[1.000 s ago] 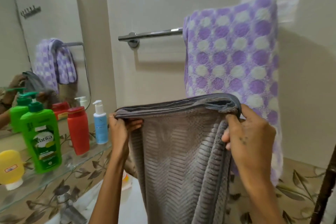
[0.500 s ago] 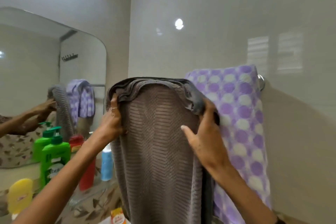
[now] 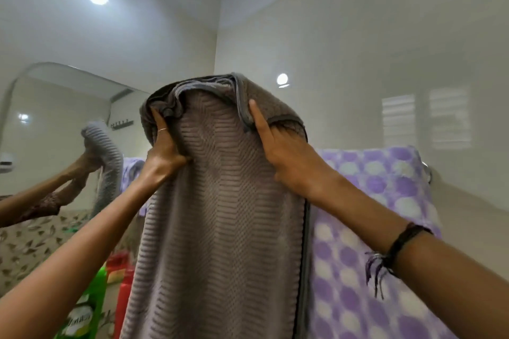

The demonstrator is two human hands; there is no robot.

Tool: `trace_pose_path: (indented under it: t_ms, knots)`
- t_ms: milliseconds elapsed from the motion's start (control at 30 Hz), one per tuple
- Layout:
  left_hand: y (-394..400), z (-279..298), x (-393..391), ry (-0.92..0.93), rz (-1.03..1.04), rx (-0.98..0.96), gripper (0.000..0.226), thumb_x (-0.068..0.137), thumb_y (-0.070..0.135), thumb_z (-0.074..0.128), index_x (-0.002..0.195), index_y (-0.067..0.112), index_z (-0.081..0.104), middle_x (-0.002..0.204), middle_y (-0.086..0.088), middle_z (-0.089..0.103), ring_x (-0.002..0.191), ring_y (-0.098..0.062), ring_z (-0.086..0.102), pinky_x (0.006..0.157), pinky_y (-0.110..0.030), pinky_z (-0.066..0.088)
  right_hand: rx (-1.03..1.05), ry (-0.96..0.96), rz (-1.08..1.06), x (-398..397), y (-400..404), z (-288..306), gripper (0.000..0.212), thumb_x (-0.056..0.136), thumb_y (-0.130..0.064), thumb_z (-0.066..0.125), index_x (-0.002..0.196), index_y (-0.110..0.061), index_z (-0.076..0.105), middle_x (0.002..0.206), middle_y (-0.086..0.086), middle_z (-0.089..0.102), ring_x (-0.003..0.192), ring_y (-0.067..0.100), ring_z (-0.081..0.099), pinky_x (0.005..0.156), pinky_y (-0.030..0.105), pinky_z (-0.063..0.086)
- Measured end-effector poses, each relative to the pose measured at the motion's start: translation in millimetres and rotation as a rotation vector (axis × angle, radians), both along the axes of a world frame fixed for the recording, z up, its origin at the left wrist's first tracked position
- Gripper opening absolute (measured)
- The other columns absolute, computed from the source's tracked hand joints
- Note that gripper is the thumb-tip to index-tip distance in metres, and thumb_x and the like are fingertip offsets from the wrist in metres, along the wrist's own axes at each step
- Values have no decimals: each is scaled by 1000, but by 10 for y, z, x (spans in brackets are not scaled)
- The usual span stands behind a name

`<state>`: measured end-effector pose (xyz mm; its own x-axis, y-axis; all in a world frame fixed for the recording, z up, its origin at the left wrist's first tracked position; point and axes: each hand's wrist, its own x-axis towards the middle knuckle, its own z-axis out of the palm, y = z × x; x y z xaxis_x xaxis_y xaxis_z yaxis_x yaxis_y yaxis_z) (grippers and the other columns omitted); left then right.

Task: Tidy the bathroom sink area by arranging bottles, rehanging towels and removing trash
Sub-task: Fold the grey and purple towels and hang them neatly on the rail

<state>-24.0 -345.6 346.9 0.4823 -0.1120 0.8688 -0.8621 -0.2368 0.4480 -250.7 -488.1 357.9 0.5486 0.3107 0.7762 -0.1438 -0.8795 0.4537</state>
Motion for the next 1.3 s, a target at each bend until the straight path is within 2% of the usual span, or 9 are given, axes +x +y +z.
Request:
trace_pose_path:
  t_ms: [133, 300, 500, 700, 833, 967, 1067, 1133, 1300]
  knots:
    - [-223, 243, 365, -120, -79, -26, 125, 74, 7, 70, 136, 34, -35, 148, -23, 32, 123, -43, 47, 103, -45, 39, -27, -61, -30, 163, -105, 397, 90, 86, -3, 50, 144, -13, -19, 152, 19, 25, 136, 32, 32, 112, 38, 29]
    - [-706, 552, 744, -208, -208, 27, 119, 70, -8, 65, 141, 15, -28, 151, -21, 24, 125, -35, 46, 94, -28, 40, -33, -98, -275, 502, -356, 680, 92, 84, 2, 48, 145, -14, -19, 143, 18, 40, 120, 34, 49, 97, 38, 40]
    - [-1293, 726, 1105, -218, -293, 223, 122, 66, -6, 61, 126, 37, -36, 157, -18, 1, 145, -28, 12, 111, -24, 19, -59, -116, -612, 951, -666, 851, 101, 80, 12, 50, 144, -15, -23, 118, 18, 57, 90, 33, 63, 71, 42, 48]
    - [-1715, 397, 1275, -176, -208, 452, 73, 91, 36, 51, 149, 20, 9, 137, -21, 50, 124, -35, 49, 103, -38, 39, 29, 102, -654, 1195, -1012, 706, 72, 85, -2, 45, 146, -9, 8, 112, 20, 60, 98, 33, 59, 79, 39, 44]
    - [-1599, 131, 1367, -270, -257, 417, 53, 88, 60, 31, 103, 19, 62, 99, -11, 71, 90, -29, 62, 70, -32, 40, 402, 355, -556, 1298, -973, 522, 19, 88, -25, 40, 102, -13, 38, 99, 15, 57, 83, 24, 48, 69, 34, 37]
    - [-1552, 188, 1282, -296, -262, 561, 48, 92, 54, 35, 55, 27, 47, 65, 4, 55, 65, -18, 48, 61, -30, 28, 672, 529, -620, 1274, -890, 544, 41, 92, -46, 31, 114, -20, 54, 136, 11, 50, 109, 19, 50, 98, 36, 37]
    - [-1611, 434, 1169, -188, -287, 756, 31, 86, 58, 37, 87, 36, 59, 118, -11, 61, 94, -23, 51, 82, -34, 33, 863, 376, -744, 1228, -787, 595, 58, 79, -60, 42, 106, -13, 63, 120, 16, 61, 94, 27, 61, 86, 36, 47]
    - [-1697, 580, 1053, 57, -227, 963, 65, 81, 66, 33, 127, 23, 50, 142, -11, 45, 121, -28, 47, 100, -41, 31, 834, 253, -738, 1249, -854, 563, 60, 82, -56, 48, 109, -5, 64, 126, 18, 59, 106, 29, 59, 93, 36, 44]
    - [-1983, 747, 919, 418, -161, 1230, 86, 84, 69, 31, 137, 2, 34, 147, -14, 37, 134, -27, 38, 100, -33, 31, 770, 235, -815, 1388, -989, 594, 24, 97, -9, 36, 111, 1, 54, 136, 21, 48, 104, 19, 44, 86, 30, 32]
